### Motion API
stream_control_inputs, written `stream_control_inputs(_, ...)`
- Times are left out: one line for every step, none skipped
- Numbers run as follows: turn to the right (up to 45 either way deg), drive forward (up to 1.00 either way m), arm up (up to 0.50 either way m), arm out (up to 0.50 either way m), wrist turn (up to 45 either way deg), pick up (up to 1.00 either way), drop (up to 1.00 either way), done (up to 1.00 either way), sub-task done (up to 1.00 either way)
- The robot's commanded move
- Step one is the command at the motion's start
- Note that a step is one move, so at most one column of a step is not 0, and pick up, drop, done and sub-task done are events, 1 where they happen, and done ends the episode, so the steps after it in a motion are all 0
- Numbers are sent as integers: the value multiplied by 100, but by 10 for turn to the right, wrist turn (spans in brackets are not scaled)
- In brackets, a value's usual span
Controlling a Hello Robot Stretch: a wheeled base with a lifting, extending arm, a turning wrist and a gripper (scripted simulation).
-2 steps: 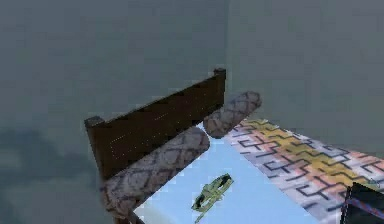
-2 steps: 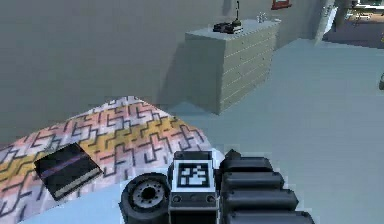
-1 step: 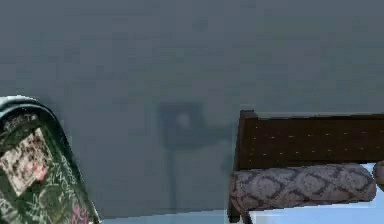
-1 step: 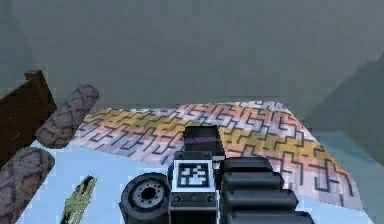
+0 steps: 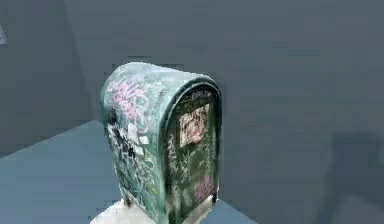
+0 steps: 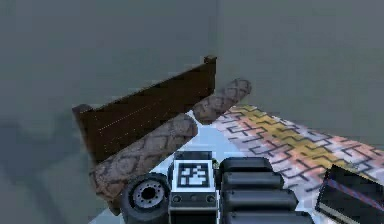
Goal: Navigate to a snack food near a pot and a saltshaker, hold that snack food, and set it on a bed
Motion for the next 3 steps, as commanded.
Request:
stream_control_inputs(450,0,0,0,0,0,0,0,0)
stream_control_inputs(240,0,0,0,0,0,0,0,0)
stream_control_inputs(-450,0,0,0,0,0,0,0,0)
